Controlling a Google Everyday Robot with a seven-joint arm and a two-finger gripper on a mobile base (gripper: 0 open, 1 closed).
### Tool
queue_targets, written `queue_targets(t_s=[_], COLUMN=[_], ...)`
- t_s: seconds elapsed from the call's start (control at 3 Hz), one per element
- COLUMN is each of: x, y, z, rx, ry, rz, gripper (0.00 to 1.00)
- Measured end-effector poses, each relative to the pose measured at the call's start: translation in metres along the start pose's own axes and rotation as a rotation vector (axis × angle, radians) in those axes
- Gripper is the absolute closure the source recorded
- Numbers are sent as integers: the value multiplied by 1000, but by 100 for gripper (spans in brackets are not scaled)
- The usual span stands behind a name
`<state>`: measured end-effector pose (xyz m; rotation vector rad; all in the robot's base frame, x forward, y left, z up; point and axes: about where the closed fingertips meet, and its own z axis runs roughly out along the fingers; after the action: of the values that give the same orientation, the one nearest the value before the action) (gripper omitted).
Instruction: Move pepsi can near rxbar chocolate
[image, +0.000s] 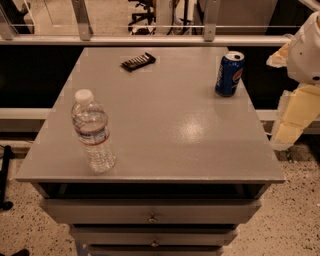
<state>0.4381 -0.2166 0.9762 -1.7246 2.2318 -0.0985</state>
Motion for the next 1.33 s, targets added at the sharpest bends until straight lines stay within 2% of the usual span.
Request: queue_targets(t_s=[0.33, 0.67, 1.0, 1.33], x=[0, 1, 8, 12], y=[0, -7, -36, -84], z=[0, 7, 30, 65], rx=[0, 21, 67, 127], ry=[0, -5, -12, -84], rz=[0, 4, 54, 153], gripper=[0, 0, 0, 0])
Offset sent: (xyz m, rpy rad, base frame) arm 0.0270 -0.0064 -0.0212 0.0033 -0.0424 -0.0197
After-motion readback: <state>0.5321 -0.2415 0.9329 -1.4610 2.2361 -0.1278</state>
